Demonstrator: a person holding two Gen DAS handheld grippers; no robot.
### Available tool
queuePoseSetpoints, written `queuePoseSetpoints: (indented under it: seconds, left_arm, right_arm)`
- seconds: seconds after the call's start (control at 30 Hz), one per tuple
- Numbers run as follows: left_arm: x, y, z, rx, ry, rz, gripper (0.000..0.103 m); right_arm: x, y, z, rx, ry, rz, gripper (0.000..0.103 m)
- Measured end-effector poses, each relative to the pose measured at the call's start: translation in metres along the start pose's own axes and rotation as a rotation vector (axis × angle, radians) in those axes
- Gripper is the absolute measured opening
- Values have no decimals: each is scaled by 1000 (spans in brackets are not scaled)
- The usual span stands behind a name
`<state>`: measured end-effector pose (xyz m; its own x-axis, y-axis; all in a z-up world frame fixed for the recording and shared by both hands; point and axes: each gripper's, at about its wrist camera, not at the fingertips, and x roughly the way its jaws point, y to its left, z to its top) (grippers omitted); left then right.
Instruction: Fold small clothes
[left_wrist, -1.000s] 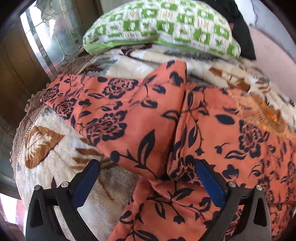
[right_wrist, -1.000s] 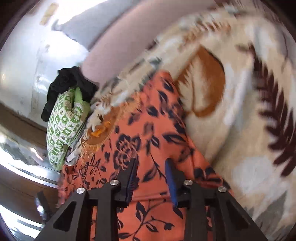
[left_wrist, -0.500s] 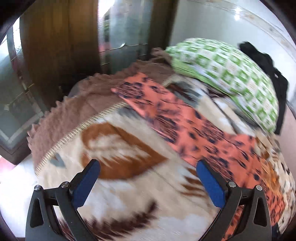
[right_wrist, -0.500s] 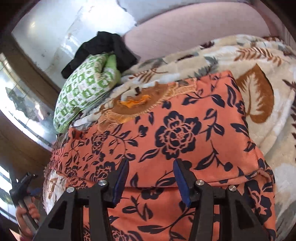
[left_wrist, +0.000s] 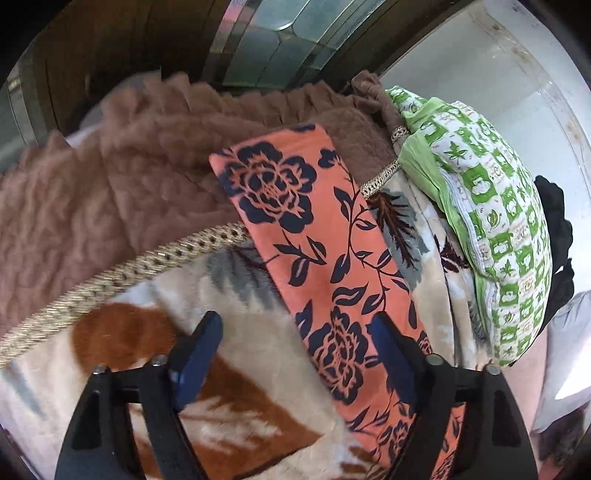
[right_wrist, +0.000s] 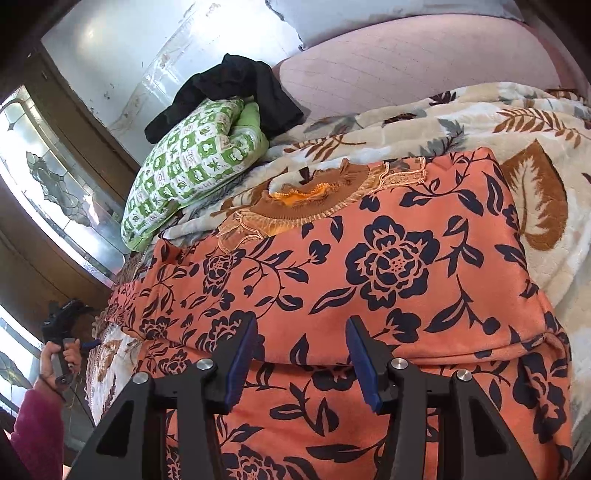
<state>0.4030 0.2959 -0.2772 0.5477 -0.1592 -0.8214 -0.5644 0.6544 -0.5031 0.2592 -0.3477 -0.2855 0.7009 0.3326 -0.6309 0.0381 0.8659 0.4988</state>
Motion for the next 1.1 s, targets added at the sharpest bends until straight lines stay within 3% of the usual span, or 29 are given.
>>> queuePoseSetpoints:
  seconds: [0.03, 0.2, 0.23, 0.3, 0.33, 0.37, 0.53, 0.77, 0.87, 1.1]
  left_arm:
    - [7, 0, 2, -13, 0, -20, 65]
    - [20, -7, 13, -13, -69, -36, 62]
    - [21, -8, 15, -10, -85, -46, 58]
    - [26, -10, 17, 1, -96, -38, 39]
    - [30, -11, 19, 3, -95, -26, 20]
    - [32, -12, 19, 5, -93, -26, 9]
    - [16, -41, 16, 112, -171, -25, 6]
    - [-43, -150, -29, 387, -202, -98, 6]
    - [-70, -203, -67, 512, -192, -152, 6]
    - [-104, -324, -190, 801, -113, -261, 6]
  right_arm:
    - [2, -1, 0, 0, 1, -2, 53]
    - [7, -3, 1, 5, 12, -6, 53]
    - [8, -3, 1, 6, 15, -5, 53]
    - [11, -4, 0, 7, 18, -10, 53]
    - [12, -4, 0, 7, 17, -12, 53]
    - [12, -5, 1, 8, 14, -12, 53]
    - [0, -7, 6, 22, -35, -10, 53]
    - [-34, -26, 22, 124, -143, 9, 53]
    - [-52, -38, 30, 181, -191, 17, 53]
    - [-92, -75, 45, 307, -291, 23, 53]
